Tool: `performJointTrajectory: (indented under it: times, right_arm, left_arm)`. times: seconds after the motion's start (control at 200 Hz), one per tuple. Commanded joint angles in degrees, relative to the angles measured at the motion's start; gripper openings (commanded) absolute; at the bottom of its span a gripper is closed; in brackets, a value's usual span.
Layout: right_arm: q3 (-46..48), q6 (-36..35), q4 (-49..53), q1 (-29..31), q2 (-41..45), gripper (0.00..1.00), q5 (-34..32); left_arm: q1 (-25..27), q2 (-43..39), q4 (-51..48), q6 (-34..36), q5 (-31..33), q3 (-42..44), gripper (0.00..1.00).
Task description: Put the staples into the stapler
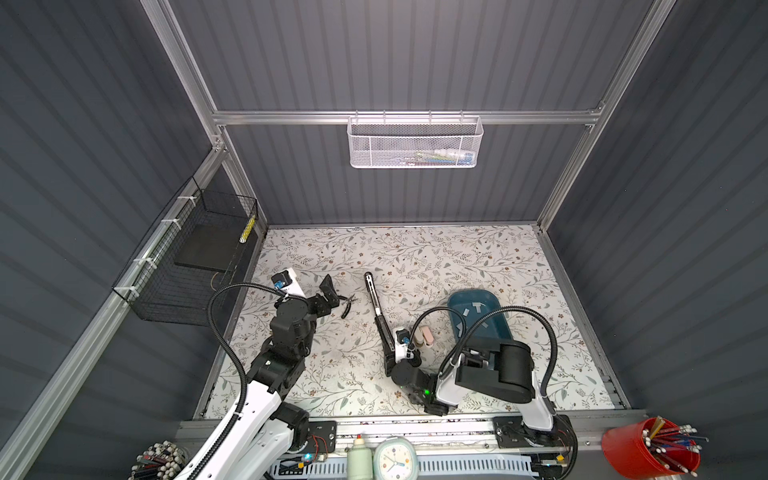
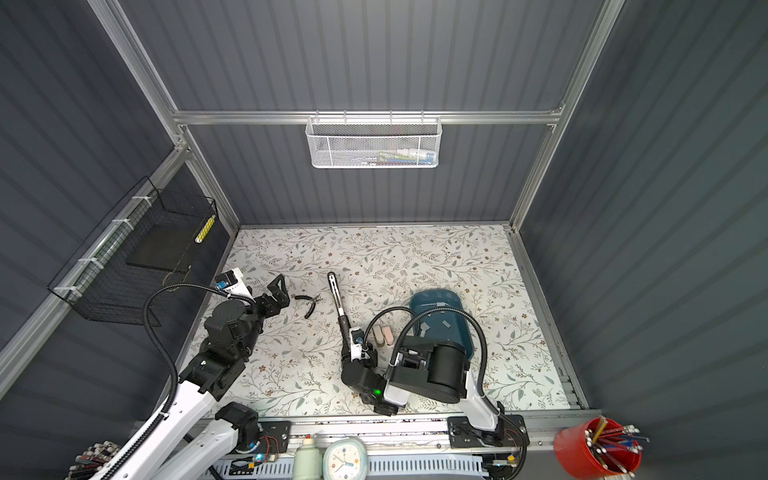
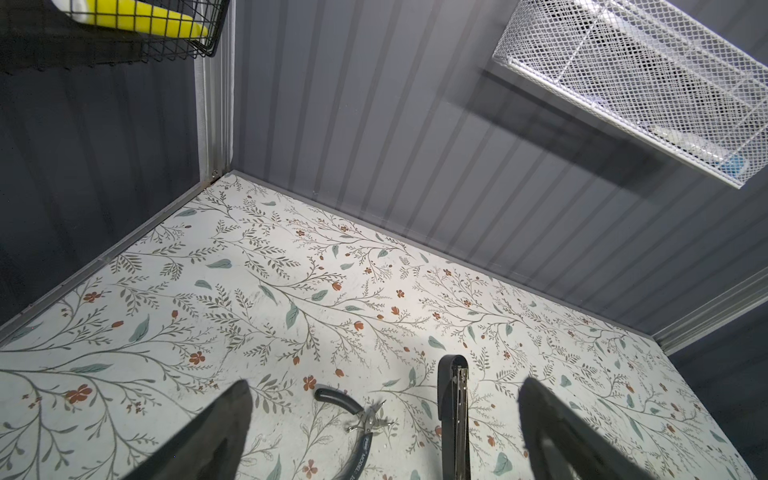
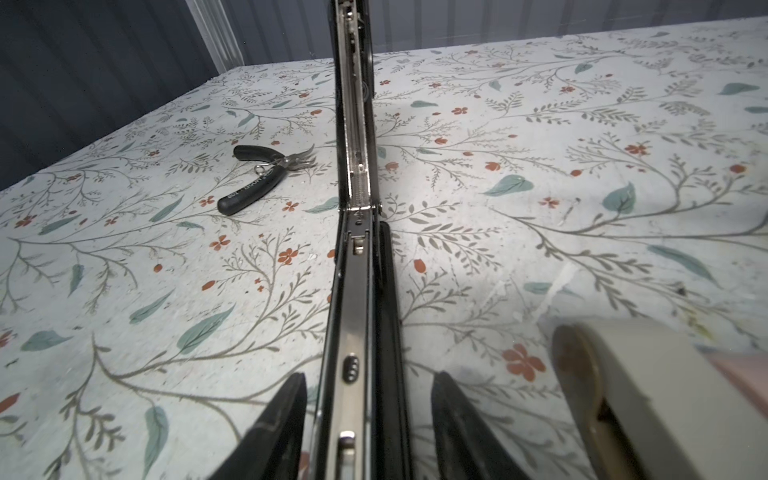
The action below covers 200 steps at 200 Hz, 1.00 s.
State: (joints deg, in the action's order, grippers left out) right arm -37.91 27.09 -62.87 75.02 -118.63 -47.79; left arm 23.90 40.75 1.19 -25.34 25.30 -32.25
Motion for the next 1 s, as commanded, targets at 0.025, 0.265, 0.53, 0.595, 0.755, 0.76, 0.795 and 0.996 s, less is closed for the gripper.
performJointTrajectory:
  times: [0.025, 0.265, 0.53, 0.595, 0.755, 0.76, 0.795, 0.996]
  right_arm:
    - [1.1, -1.8, 2.9, 1.2, 7.5, 0.64, -0.6]
    - [-1.0, 7.2, 28.7, 1.9, 27.3, 0.9, 4.6]
    - [-12.5, 28.8, 65.6, 1.9, 41.9, 0.99, 15.0]
    - [-13.4, 29.8, 68.5, 1.9, 45.1, 0.99, 18.3]
    - [-12.3, 29.9, 71.1, 1.8, 53.7, 0.99, 19.6]
    - [-12.3, 29.9, 71.0, 1.8, 53.9, 0.99, 19.6]
    - [-12.0, 29.0, 70.6, 1.6, 56.3, 0.99, 19.0]
    - [-13.0, 22.7, 68.8, -2.5, 61.9, 0.99, 18.6]
  left_arm:
    - [-0.1, 4.2, -1.2, 0.0, -2.1, -2.6, 1.0]
    - [-0.2, 8.7, 0.0, 0.6, -6.2, -2.9, 0.99]
    - [-0.2, 11.9, -16.4, -12.1, -9.6, -14.4, 1.0]
    - [-0.2, 13.1, -23.3, -14.5, -7.1, -17.2, 1.0]
    - [-0.1, 13.1, -15.1, -4.4, -19.7, -13.4, 0.99]
    - [-0.1, 13.0, -14.5, -4.2, -20.1, -13.3, 0.99]
    - [-0.1, 12.9, -11.9, -4.0, -22.1, -11.9, 0.99]
    - [-0.1, 16.9, -8.6, -2.7, -25.2, -12.8, 0.99]
